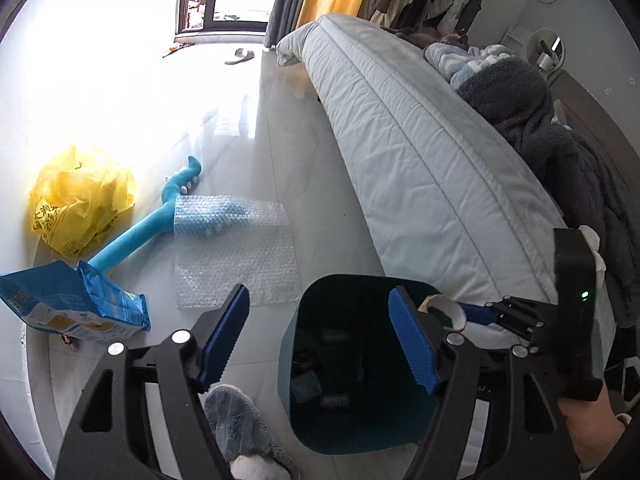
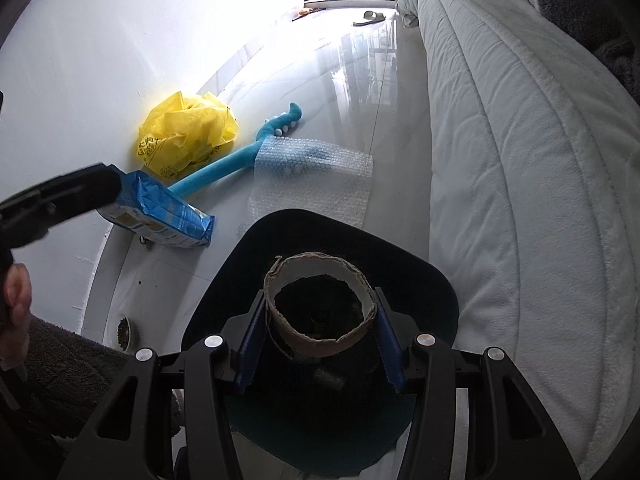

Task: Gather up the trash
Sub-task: 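Move both tools back to the white cloth balls on the bed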

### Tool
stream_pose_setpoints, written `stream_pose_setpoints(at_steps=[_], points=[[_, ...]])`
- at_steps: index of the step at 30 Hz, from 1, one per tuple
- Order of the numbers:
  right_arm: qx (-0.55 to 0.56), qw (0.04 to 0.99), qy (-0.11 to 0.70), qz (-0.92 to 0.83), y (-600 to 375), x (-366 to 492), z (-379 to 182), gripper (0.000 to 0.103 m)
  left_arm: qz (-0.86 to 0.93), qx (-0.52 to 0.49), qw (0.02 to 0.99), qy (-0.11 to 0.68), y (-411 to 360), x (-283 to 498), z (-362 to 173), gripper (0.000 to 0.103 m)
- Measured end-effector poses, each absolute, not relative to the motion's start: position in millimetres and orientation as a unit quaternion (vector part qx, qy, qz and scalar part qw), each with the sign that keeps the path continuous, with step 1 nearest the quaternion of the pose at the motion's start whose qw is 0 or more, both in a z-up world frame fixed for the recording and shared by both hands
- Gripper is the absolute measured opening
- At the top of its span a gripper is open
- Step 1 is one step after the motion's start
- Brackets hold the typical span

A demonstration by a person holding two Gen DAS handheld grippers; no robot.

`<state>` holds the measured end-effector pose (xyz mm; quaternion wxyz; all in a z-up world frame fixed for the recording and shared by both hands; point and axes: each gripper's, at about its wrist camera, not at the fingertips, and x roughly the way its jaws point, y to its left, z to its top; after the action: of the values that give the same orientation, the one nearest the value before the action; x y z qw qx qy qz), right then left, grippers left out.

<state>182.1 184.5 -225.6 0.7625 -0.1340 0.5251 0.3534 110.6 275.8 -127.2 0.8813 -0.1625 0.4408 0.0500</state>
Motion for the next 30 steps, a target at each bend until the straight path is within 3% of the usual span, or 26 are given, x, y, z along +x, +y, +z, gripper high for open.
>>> stream_pose_setpoints(at_steps=[3, 8, 13, 23, 30], points=[[-0.143, 0.754, 0.535, 0.353, 188.2, 180.1, -233.1, 0.051, 0.045, -0.161, 0.892, 0.420, 273.7, 111.0, -112.4, 0.067], [-0.150, 0.743, 0.545, 0.358, 190.7, 176.9, -240.1, 0.053, 0.026, -0.159, 0.908, 0.386, 263.6, 110.0, -87.1, 0.065], [-0.149, 0.738, 0.551, 0.360, 192.3, 175.6, -241.6, 0.072, 0.003, -0.162, 0.920, 0.358, 250.6, 113.5, -67.9, 0.065], [-0.121, 0.759, 0.516, 0.378, 177.5, 173.9, -203.3, 0.072, -0.024, -0.140, 0.942, 0.304, 222.1, 119.7, -28.8, 0.065], [-0.101, 0.799, 0.440, 0.397, 153.0, 168.7, -152.6, 0.075, -0.039, -0.098, 0.959, 0.264, 194.7, 116.9, -4.2, 0.065]])
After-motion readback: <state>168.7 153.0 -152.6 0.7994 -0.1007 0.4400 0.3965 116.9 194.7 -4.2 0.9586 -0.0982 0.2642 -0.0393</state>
